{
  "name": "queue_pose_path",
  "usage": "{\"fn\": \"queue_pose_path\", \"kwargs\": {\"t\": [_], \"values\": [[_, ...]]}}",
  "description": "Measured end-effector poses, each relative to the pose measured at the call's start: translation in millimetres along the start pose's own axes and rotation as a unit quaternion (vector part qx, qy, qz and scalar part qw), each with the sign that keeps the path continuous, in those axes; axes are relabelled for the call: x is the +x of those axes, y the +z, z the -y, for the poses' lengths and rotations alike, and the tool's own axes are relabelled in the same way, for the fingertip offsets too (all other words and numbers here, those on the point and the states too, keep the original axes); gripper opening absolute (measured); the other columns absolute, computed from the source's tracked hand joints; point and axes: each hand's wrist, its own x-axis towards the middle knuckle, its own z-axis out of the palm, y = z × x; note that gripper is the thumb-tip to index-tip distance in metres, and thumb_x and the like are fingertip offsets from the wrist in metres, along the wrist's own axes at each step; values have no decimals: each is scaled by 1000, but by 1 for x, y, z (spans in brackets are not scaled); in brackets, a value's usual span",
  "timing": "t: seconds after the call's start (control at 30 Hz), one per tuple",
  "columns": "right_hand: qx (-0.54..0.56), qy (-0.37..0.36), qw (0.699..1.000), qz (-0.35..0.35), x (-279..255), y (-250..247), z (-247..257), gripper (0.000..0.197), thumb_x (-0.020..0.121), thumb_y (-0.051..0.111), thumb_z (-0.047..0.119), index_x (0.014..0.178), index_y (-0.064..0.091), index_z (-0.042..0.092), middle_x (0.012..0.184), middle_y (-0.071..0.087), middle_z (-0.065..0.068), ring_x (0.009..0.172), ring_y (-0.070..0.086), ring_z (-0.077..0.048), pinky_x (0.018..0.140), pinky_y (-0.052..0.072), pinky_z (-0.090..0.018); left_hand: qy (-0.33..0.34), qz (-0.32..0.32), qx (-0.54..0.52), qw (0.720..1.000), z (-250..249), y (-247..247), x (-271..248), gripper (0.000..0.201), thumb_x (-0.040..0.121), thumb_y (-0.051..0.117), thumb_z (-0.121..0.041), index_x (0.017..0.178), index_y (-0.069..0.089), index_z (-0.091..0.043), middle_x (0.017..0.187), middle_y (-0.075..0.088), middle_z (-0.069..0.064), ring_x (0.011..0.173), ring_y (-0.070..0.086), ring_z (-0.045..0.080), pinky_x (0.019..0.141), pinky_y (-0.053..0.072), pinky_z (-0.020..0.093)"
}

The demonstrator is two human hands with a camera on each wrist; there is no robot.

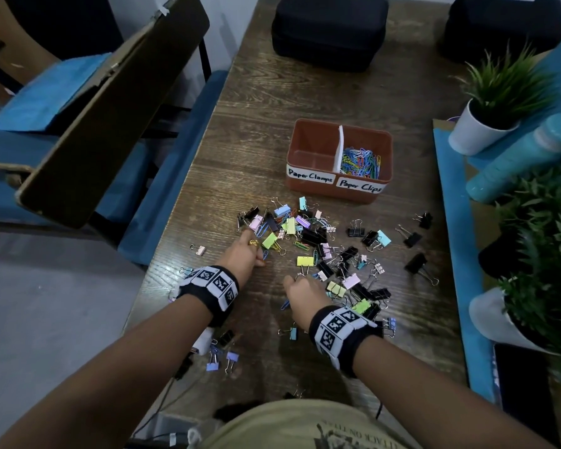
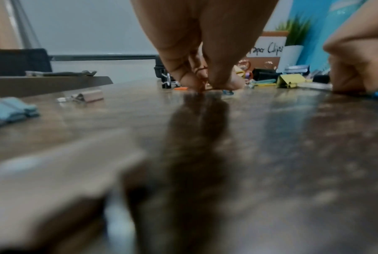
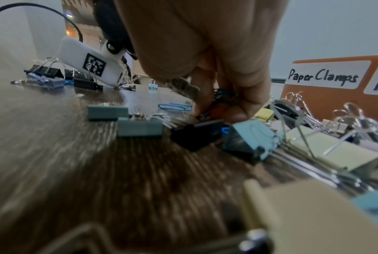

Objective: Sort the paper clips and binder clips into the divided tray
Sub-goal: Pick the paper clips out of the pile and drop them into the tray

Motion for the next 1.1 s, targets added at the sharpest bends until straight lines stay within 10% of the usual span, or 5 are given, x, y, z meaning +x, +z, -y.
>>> {"fn": "queue_pose_path", "kwargs": {"t": [0.1, 0.37, 0.6, 0.8, 1.1], "values": [[-3, -8, 1000, 2, 1, 0, 1, 34, 84, 47, -6, 117, 43, 3, 109, 59, -17, 110, 49, -34, 95, 41, -44, -24, -18, 29, 999, -11, 7, -2, 12, 90, 58, -8, 100, 63, -4, 145, 33, 7, 112, 58, 16, 95, 42, 24], [79, -9, 997, -10, -2, -1, -7, 40, 81, 47, -10, 118, 44, 5, 106, 56, -17, 102, 53, -34, 88, 48, -44, -92, -47, 63, 993, -35, 16, -6, 21, 89, 56, -8, 109, 62, -8, 109, 65, 8, 103, 61, 23, 88, 52, 34], [302, 125, 936, -129, 4, -52, -60, 24, 82, 45, -12, 83, 47, 12, 77, 48, 3, 76, 51, -16, 50, 33, -13, -58, 43, 82, 994, -35, 6, -9, 26, 86, 55, 1, 111, 56, -6, 111, 61, 8, 106, 58, 20, 91, 51, 30], [310, 223, 867, -320, 41, -134, -144, 12, 86, 51, -3, 89, 60, 4, 98, 63, -11, 95, 60, -22, 85, 50, -30, -2, -65, -71, 995, -101, -64, 22, 6, 91, 54, -12, 94, 59, -10, 94, 58, 0, 92, 54, 14, 83, 43, 23], [285, 264, 879, -278, 99, -172, -186, 16, 84, 68, 20, 95, 71, 8, 109, 69, -9, 106, 61, -19, 93, 43, -22, 6, -31, -14, 999, -193, -100, 186, 33, 59, 71, -44, 76, 67, -16, 85, 72, 5, 86, 68, 30, 80, 55, 42]]}}
